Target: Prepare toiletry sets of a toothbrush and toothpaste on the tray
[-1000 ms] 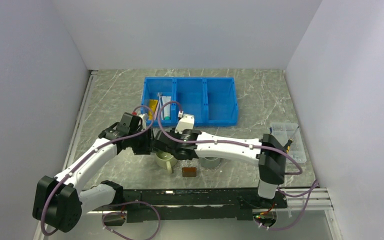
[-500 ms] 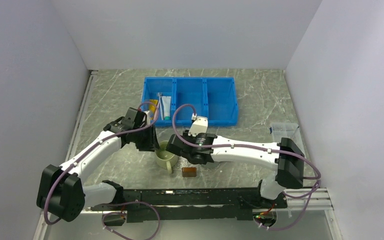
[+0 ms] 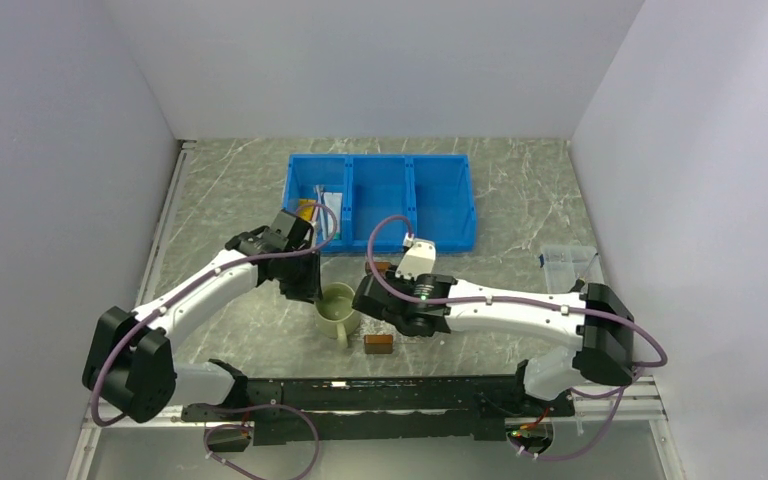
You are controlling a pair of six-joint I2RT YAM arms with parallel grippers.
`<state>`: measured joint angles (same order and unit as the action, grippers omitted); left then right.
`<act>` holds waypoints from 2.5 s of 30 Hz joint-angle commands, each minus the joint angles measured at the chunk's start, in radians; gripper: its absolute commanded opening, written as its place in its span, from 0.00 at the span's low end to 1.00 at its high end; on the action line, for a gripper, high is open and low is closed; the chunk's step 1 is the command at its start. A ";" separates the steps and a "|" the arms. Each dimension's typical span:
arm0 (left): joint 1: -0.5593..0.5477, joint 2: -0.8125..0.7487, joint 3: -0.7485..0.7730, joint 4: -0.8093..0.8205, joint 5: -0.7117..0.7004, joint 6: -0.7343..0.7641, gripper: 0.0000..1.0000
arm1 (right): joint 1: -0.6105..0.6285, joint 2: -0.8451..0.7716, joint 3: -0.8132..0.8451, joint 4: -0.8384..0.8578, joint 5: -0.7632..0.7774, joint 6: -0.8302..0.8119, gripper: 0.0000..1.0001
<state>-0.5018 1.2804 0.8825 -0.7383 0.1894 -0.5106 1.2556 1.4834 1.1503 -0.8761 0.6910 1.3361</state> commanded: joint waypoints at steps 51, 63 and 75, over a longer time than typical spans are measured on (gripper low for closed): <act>-0.098 0.101 0.291 -0.085 0.096 0.707 0.00 | 0.000 -0.283 -0.226 0.075 0.065 0.009 0.36; -0.098 0.151 0.279 -0.081 0.086 0.701 0.00 | 0.001 -0.304 -0.242 0.074 0.072 0.012 0.37; -0.097 0.178 0.273 -0.095 0.062 0.700 0.00 | 0.001 -0.285 -0.237 0.080 0.065 0.012 0.37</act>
<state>-0.5945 1.4670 1.1168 -0.8581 0.2195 0.1879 1.2556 1.2041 0.9077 -0.8120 0.7280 1.3533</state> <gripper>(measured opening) 0.141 0.368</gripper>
